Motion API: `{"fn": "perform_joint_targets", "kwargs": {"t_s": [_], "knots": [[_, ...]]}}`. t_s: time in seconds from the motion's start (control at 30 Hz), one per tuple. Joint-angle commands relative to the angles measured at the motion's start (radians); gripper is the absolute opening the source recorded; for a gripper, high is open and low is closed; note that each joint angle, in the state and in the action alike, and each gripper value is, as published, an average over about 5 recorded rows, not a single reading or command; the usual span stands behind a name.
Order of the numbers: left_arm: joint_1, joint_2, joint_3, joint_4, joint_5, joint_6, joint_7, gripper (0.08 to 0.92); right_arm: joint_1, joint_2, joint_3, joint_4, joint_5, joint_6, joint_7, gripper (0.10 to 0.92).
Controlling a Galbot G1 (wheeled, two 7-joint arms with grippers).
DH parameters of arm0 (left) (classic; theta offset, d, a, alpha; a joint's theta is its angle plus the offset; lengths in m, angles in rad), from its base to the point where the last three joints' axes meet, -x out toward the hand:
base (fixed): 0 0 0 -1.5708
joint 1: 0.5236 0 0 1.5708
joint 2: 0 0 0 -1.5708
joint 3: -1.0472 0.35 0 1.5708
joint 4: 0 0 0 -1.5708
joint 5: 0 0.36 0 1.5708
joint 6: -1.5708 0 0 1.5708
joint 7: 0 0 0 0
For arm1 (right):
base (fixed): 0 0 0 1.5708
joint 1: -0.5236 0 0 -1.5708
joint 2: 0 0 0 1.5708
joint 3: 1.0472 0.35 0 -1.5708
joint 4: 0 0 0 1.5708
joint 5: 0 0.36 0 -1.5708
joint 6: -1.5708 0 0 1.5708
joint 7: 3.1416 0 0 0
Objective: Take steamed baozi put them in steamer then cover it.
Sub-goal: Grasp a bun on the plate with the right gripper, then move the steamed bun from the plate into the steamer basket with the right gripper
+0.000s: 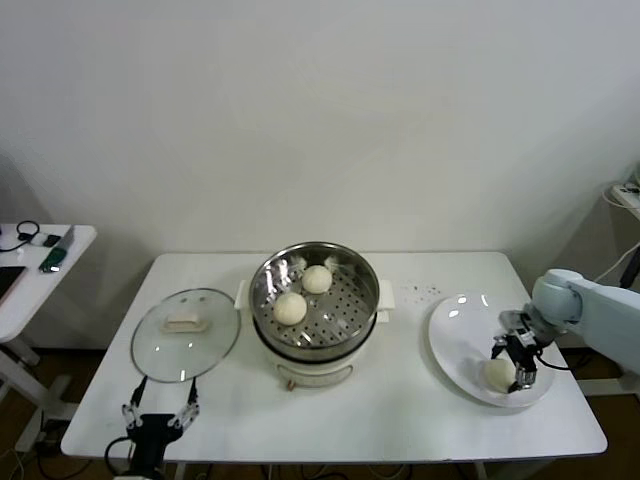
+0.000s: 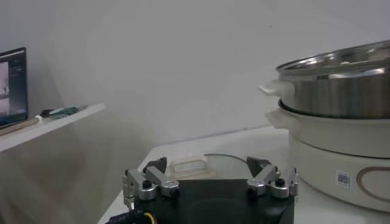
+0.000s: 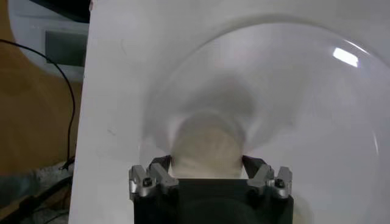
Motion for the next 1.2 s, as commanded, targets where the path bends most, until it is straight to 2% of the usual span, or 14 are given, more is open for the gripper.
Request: {"fn": "perform_joint_targets", "kwargs": {"t_s": [0.03, 0.33, 0.53, 0.87, 1.2], "knots": [[0.000, -0.001, 0.002, 0.000, 0.002, 0.000, 0.000, 0.823, -0.005, 0.007, 0.007, -0.009, -0.009, 0.001, -0.007, 0.722], [-0.007, -0.002, 0.012, -0.003, 0.010, 0.006, 0.001, 0.823, 0.095, -0.001, -0.046, 0.021, 0.004, 0.024, -0.020, 0.688], [-0.012, 0.000, 0.015, -0.005, 0.012, 0.008, 0.000, 0.823, 0.277, 0.028, -0.101, 0.053, -0.007, 0.139, -0.067, 0.693], [0.002, 0.004, 0.016, -0.015, 0.023, 0.010, -0.003, 0.823, 0.667, 0.263, -0.218, 0.092, -0.025, 0.404, -0.139, 0.696], [0.006, 0.001, 0.032, -0.015, 0.040, 0.017, -0.004, 0.823, 0.795, 0.541, -0.205, 0.074, 0.010, 0.569, -0.149, 0.696]]}}
